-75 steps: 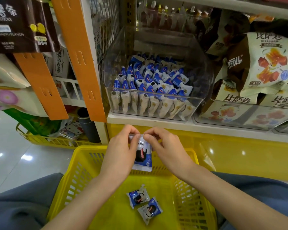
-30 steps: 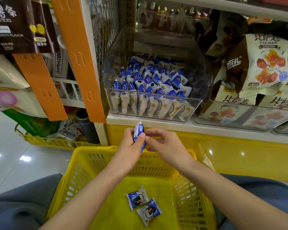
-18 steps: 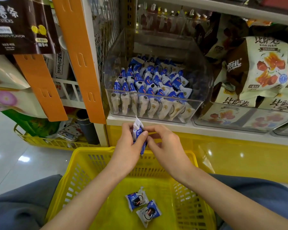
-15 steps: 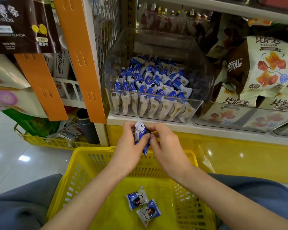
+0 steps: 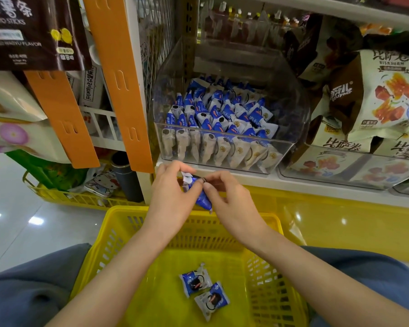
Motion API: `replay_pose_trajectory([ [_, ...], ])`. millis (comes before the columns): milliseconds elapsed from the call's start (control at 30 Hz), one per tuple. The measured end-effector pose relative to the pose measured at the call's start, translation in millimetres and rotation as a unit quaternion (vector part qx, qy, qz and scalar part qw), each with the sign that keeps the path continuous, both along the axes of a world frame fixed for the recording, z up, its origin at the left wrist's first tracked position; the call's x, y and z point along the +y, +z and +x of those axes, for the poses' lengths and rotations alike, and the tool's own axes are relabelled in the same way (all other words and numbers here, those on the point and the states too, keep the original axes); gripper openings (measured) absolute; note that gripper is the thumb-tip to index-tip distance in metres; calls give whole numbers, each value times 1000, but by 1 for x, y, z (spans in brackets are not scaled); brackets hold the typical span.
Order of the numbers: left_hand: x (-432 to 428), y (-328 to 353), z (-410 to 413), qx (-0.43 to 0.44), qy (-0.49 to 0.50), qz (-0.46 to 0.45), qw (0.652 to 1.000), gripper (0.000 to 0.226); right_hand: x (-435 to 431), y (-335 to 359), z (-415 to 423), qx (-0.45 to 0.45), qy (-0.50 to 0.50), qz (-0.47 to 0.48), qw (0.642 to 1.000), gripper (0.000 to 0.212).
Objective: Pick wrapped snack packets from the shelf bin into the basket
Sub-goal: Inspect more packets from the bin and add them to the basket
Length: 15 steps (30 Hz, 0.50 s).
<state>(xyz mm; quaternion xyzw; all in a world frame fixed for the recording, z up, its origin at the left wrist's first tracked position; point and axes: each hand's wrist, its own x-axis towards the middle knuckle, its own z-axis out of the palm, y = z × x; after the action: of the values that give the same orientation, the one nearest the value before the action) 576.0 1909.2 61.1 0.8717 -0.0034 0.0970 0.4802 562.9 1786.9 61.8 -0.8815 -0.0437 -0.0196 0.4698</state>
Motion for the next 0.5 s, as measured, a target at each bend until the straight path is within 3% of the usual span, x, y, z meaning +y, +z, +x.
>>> replay_pose_trajectory([
  [67,0,0,1,-7,21,-31,999,15,5,-1,0,122,-13,106,987,27],
  [133,0,0,2,2,33,-54,998,13,7,0,0,239,-21,204,949,38],
  [200,2,0,2,7,37,-58,998,16,4,3,3,269,-32,279,921,44],
  [267,3,3,2,-7,16,-26,1000,11,0,7,6,249,-49,311,916,46],
  [400,10,8,-1,-42,-71,109,991,12,-8,11,10,138,-29,104,984,46],
  [500,13,9,-6,-122,-117,265,949,19,-11,13,9,138,13,30,990,48],
])
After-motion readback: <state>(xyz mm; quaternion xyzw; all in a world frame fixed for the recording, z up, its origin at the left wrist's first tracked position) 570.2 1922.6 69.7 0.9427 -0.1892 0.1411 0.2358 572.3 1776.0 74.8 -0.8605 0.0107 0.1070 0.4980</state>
